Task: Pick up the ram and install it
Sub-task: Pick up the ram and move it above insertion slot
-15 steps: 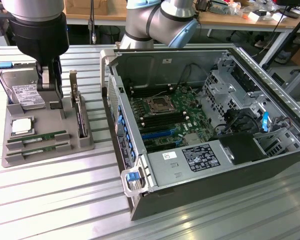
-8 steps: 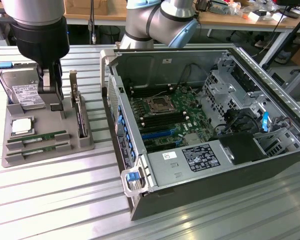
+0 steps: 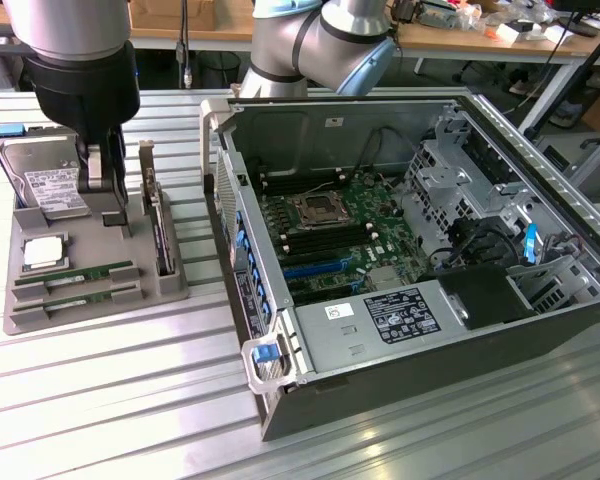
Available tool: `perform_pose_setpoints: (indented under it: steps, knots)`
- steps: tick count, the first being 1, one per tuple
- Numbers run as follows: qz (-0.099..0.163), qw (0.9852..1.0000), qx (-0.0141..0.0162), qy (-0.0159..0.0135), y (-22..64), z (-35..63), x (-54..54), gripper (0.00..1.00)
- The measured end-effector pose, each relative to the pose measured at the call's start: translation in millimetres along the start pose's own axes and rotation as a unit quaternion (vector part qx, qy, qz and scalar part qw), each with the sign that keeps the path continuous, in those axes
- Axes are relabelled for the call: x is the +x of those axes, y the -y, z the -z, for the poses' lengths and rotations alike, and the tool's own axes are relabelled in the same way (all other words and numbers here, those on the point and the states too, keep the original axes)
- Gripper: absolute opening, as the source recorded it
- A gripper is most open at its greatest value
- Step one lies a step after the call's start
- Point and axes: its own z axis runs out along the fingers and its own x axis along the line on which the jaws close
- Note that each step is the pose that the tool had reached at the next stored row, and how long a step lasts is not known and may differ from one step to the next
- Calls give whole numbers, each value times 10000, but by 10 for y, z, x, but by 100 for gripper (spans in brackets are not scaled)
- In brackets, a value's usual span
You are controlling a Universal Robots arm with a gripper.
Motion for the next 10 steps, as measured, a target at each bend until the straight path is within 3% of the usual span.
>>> perform_pose_setpoints:
  steps: [10]
  knots:
    - [0,10000,0,0,0,-52,-2,36]
